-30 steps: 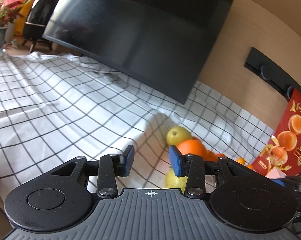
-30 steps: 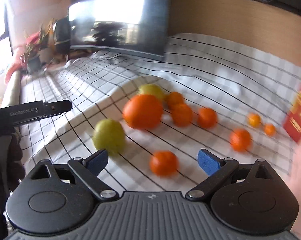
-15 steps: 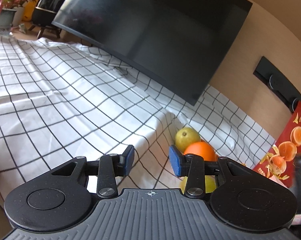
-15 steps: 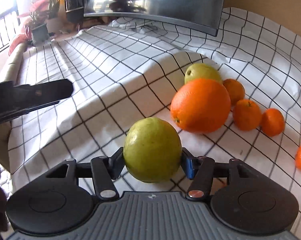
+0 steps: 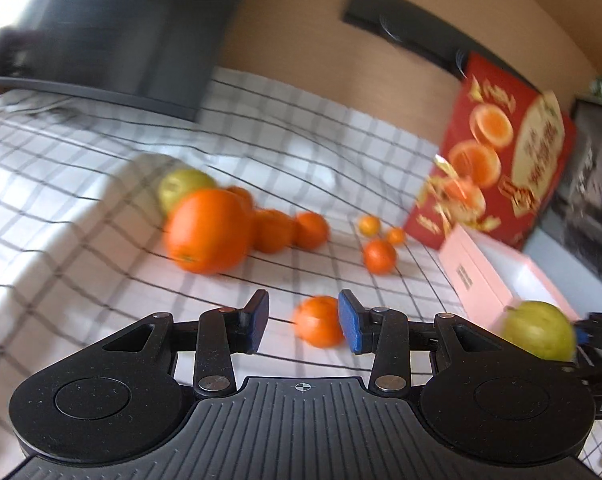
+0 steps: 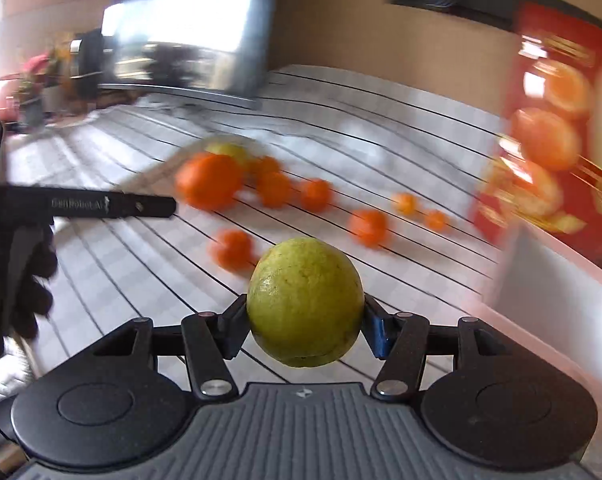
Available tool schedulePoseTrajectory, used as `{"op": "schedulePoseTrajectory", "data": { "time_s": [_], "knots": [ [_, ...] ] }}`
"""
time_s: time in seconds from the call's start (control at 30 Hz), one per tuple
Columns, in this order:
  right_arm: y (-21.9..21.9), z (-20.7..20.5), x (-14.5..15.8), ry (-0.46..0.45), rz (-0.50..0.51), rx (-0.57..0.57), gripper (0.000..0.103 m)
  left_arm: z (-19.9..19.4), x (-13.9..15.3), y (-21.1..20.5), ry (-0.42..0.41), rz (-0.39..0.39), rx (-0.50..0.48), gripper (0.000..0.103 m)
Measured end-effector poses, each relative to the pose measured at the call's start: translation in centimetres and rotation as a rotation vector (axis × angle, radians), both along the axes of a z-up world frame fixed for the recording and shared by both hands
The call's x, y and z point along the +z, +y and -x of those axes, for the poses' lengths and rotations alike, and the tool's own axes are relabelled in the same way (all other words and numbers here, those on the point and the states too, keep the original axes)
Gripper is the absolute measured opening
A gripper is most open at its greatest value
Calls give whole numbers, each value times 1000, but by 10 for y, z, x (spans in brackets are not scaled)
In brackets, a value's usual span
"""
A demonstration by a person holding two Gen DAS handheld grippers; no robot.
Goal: Organize fruits
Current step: 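Grasp a mandarin orange with the left tool while the right tool holds the pear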
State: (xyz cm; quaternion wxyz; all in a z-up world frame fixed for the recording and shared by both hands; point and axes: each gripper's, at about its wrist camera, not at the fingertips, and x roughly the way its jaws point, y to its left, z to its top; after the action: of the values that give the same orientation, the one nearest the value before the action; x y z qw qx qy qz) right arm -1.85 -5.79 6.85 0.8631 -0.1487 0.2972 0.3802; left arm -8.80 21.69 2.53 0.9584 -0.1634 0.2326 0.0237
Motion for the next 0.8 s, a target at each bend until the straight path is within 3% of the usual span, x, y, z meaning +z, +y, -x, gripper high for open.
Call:
{"op": "schedulePoseTrajectory", "data": {
  "time_s": [0.2, 0.3, 0.8],
  "knots": [
    [-79, -5, -19, 35, -5, -155, 57, -34, -10, -36, 110, -174, 21, 44],
    [-102, -7, -27, 49, -9, -200, 57, -40, -11, -37, 117, -175, 8, 47],
    [-121, -7, -54, 99, -2, -248, 58, -81, -11, -59, 153, -303, 20, 46]
  ]
}}
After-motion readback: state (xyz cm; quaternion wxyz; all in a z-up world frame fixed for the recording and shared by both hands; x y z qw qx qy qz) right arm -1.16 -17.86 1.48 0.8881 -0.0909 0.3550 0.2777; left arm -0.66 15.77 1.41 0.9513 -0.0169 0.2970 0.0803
